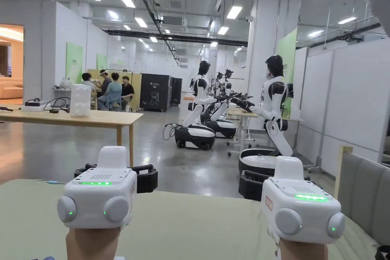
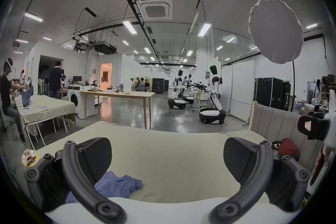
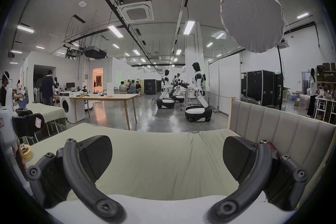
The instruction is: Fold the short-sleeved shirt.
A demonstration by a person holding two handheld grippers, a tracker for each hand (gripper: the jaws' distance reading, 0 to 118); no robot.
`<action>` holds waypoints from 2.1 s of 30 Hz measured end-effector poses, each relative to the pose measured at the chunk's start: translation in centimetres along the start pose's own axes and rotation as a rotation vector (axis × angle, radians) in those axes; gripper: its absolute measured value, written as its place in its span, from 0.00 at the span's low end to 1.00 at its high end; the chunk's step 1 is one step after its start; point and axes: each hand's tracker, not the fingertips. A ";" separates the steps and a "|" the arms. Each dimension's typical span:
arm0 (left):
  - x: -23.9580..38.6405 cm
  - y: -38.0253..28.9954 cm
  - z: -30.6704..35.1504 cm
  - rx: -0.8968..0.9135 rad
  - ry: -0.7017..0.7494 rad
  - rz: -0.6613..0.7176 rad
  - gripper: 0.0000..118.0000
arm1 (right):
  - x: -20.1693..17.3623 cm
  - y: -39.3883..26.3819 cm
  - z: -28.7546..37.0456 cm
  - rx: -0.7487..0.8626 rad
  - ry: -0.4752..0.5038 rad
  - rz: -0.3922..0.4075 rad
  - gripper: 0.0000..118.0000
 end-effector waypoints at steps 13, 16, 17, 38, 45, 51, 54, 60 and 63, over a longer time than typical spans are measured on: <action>1.5 0.0 0.1 0.019 0.064 -0.295 1.00 | 0.9 0.1 -0.4 0.023 0.120 0.041 1.00; 4.1 -0.7 0.4 0.069 0.081 -0.765 1.00 | -1.6 -0.2 -1.0 0.006 0.058 0.522 1.00; 5.0 -1.4 0.4 0.077 0.079 -0.968 1.00 | -2.7 -0.8 -0.6 0.010 0.043 0.729 1.00; 0.2 0.6 0.0 -0.060 -0.141 0.081 1.00 | 3.1 0.1 0.9 0.028 0.096 -0.175 1.00; 1.9 -0.6 0.3 -0.009 -0.064 -0.122 1.00 | 1.7 -0.9 1.8 -0.002 0.023 -0.033 1.00; 2.2 -0.3 0.7 0.001 -0.059 -0.098 1.00 | 1.9 -0.8 1.8 -0.014 0.010 -0.039 1.00; 1.9 -0.6 0.5 -0.002 -0.060 -0.083 1.00 | 1.6 -0.9 1.9 -0.018 0.016 -0.024 1.00; 2.0 -1.2 0.6 -0.038 -0.108 -0.084 0.81 | 1.0 -0.9 2.3 -0.017 0.005 0.011 0.70; 2.5 -1.3 0.6 -0.039 -0.093 -0.117 0.05 | 1.5 -0.9 2.5 -0.027 -0.025 0.003 0.15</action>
